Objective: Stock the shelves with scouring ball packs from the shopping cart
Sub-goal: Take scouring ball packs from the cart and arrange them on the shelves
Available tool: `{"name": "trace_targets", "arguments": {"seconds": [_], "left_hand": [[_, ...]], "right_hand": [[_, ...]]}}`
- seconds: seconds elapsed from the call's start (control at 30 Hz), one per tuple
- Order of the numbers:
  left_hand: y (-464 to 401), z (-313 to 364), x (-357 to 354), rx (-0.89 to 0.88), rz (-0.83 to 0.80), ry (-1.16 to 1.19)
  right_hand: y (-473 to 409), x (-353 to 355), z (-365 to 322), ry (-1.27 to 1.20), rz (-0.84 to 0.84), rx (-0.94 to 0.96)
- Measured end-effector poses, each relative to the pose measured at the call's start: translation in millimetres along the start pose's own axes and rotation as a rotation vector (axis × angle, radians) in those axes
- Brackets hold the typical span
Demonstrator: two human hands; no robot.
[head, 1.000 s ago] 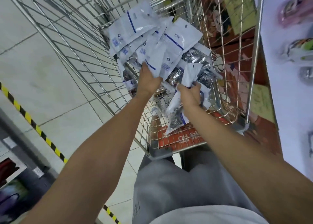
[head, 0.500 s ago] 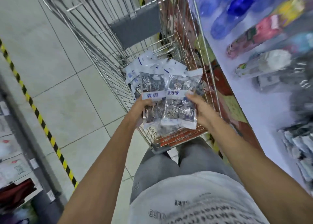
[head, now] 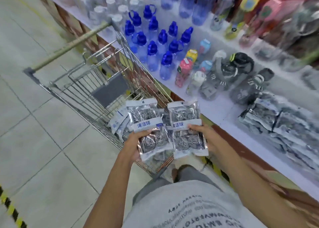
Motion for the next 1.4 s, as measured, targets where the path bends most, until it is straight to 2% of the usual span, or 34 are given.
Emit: {"name": "trace_targets", "arguments": {"seconds": [0.1,0.27,0.37,0.6,0.73,1.07,1.2,1.4], "left_hand": [[8.1,-6.0,-21.0,-0.016,-0.007,-0.076],[11.4,-26.7,-85.4,-0.079,-0.096,-0.299],[9.2,-48.2,-126.3,-0.034,-0.155,-0.404],[3.0,-129.2,-233.2,0.031,-0.307,-0.674],[4.8,-186.5,-296.6,0.048,-0.356,-0.737],[13.0,-325.0,-436.4,0.125,-0.35,-0.748],[9.0,-349.1,-474.2,0.132,-0.325,-0.779],[-25.8,-360.5,-538.4,0.124,-0.318,-0.766]], "right_hand": [[34.8,35.4,16.3,-0.198,0.094,0.024],[95.2,105.5,47.8,-0.366,0.314,0.102],[129.7,145.5,71.7,-0.457,0.413,0.113],[217.4,245.4,134.5,-0.699,0.678,0.196],[271.7,307.3,167.5,-0.782,0.735,0.234],[359.6,457.9,221.5,-0.736,0.851,0.228],[360.7,504.6,230.5,-0.727,0.87,0.211],[338.1,569.7,216.4,-0.584,0.938,0.181]]}}
Point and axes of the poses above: each hand's wrist, its own y-axis away from the middle knuckle, its own x-axis out of the back of the hand, z = x × y, the point moved 4 cm from there along -y, towards the middle knuckle, and after that the axes turned 6 degrees about x, right-handed, at the moved point
